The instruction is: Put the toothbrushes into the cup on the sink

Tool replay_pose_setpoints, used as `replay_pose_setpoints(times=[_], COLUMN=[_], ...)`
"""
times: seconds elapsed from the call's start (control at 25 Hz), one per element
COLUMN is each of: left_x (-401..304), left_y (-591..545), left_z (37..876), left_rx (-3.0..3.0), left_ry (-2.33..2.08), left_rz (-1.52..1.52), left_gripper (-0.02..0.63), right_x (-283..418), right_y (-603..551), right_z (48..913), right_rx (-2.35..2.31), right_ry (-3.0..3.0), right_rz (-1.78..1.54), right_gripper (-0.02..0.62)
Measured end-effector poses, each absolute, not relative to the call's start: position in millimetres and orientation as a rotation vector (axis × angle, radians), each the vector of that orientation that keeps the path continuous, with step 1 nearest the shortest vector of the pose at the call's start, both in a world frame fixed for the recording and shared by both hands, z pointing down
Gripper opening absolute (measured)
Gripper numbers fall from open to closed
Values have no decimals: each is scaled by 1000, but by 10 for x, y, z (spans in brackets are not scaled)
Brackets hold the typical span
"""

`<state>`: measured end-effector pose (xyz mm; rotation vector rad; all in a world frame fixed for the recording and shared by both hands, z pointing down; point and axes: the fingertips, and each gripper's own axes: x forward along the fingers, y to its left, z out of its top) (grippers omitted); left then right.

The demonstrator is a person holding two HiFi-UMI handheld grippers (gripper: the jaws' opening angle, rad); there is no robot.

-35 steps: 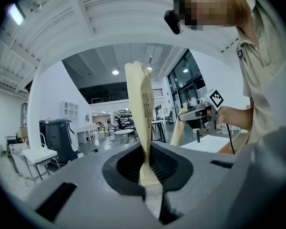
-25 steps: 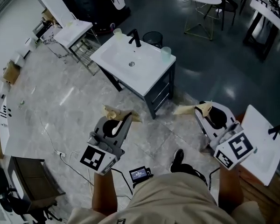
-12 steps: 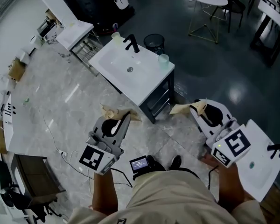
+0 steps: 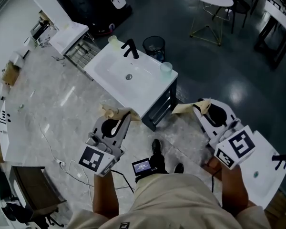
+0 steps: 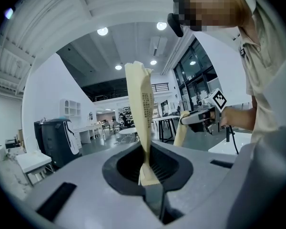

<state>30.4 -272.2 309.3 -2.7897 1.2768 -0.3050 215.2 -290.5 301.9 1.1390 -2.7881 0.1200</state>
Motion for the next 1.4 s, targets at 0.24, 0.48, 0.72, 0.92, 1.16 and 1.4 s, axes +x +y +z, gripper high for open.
replay_pose_setpoints(times=[0.24, 0.48, 0.72, 0.92, 1.16, 1.4], left_x=[51, -255, -517, -657, -794, -868], left_y=[-3487, -4139, -4604, -4881, -5093, -5257], left_z=[3212, 3447, 3759, 4016, 4308, 4567], left_rx=[-2818, -2853, -2889, -2924, -2963, -2989], left_ry=[1250, 1235, 1265, 1279, 1293, 1299], left_rz=[-303, -330, -337, -338, -336, -342], left_gripper=[31, 31, 31, 31, 31, 31], right_x=[2008, 1869, 1777, 1648, 1515, 1459], right_y=[-3741, -4707, -5530, -5997, -6316, -6511], right_z=[3170, 3480, 4085, 4545, 5103, 5551], right_rx=[1239, 1381, 1480, 1495, 1488, 1467], right_ry=[-2745, -2674, -2556, -2495, -2408, -2348], right_rz=[130, 123, 147, 173, 197, 229], right_gripper=[83, 83, 83, 83, 83, 84])
